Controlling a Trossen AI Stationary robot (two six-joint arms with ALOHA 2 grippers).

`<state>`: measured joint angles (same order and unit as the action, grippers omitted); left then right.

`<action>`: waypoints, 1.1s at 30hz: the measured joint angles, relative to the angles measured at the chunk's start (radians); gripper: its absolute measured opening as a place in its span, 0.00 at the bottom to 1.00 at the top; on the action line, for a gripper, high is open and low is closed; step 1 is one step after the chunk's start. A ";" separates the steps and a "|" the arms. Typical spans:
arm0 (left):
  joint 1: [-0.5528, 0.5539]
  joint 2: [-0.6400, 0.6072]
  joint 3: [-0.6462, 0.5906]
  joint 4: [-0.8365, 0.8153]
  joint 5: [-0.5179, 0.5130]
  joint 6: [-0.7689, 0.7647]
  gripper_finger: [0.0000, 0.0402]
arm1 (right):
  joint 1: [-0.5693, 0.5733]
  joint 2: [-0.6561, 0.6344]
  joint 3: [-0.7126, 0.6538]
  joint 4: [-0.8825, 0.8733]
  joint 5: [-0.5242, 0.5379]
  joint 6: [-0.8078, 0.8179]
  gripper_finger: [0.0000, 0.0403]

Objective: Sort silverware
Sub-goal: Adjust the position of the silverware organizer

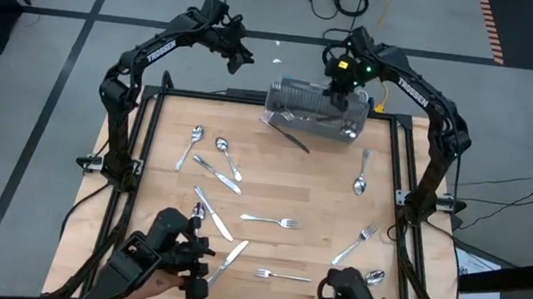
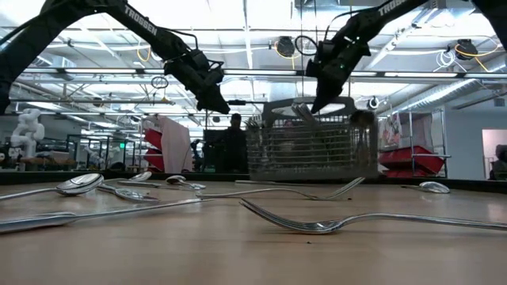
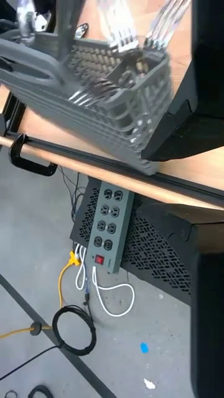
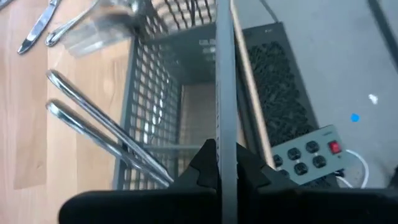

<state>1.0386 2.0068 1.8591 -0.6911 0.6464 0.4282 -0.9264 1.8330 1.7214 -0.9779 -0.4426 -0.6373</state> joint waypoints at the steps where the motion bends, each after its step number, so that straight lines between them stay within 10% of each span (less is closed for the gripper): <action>1: 0.000 0.000 0.000 -0.004 0.000 0.000 0.31 | 0.006 0.010 -0.001 -0.004 0.002 -0.001 0.00; 33: 0.003 0.000 0.000 -0.047 -0.009 0.049 0.31 | 0.098 0.102 -0.010 0.262 0.012 0.004 0.00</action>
<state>1.0412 2.0068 1.8591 -0.7381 0.6376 0.4774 -0.8281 1.9355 1.7115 -0.7160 -0.4303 -0.6328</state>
